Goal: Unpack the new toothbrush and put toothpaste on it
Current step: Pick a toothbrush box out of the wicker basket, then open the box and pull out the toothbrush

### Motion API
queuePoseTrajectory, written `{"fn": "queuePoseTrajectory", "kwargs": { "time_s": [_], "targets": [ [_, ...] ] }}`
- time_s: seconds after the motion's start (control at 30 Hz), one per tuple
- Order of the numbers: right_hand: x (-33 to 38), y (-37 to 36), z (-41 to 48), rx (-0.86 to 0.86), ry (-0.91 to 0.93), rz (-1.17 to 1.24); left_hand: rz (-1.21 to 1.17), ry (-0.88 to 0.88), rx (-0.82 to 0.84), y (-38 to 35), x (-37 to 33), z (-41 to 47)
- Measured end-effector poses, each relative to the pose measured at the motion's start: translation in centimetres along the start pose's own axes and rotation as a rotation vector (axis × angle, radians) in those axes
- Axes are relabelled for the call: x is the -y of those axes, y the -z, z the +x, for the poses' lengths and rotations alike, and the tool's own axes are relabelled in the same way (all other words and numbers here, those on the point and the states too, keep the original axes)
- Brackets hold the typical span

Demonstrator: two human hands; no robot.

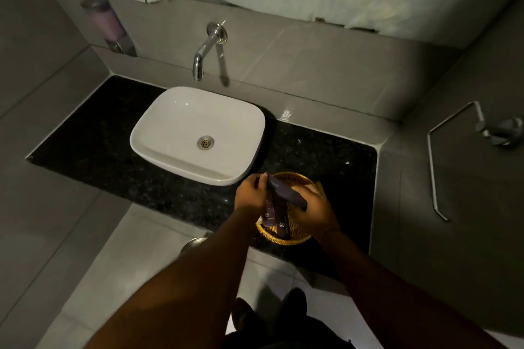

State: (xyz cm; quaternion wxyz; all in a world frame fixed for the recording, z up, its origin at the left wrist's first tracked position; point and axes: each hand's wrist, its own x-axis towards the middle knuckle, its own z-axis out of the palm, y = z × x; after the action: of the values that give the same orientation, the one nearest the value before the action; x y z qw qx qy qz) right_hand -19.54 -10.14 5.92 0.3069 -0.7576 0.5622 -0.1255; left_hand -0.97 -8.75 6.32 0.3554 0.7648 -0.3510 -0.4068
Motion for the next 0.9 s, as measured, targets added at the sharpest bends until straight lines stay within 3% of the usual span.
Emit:
{"fn": "queuePoseTrajectory", "kwargs": {
  "time_s": [0.1, 0.33, 0.6, 0.9],
  "targets": [
    [0.2, 1.2, 0.0, 0.059, 0.004, 0.019, -0.197, 0.088, 0.007, 0.6, -0.2, -0.1],
    [0.3, 2.0, 0.1, 0.111, -0.018, -0.062, -0.142, -0.035, 0.085, 1.2, -0.7, -0.7],
    [0.6, 2.2, 0.5, 0.15, -0.006, -0.183, -0.258, 0.078, 0.094, 1.4, 0.0, -1.1],
    [1.2, 2.3, 1.1, 0.176, 0.0, -0.164, -0.624, 0.426, 0.085, 1.9, -1.2, 0.0]
  ]
}}
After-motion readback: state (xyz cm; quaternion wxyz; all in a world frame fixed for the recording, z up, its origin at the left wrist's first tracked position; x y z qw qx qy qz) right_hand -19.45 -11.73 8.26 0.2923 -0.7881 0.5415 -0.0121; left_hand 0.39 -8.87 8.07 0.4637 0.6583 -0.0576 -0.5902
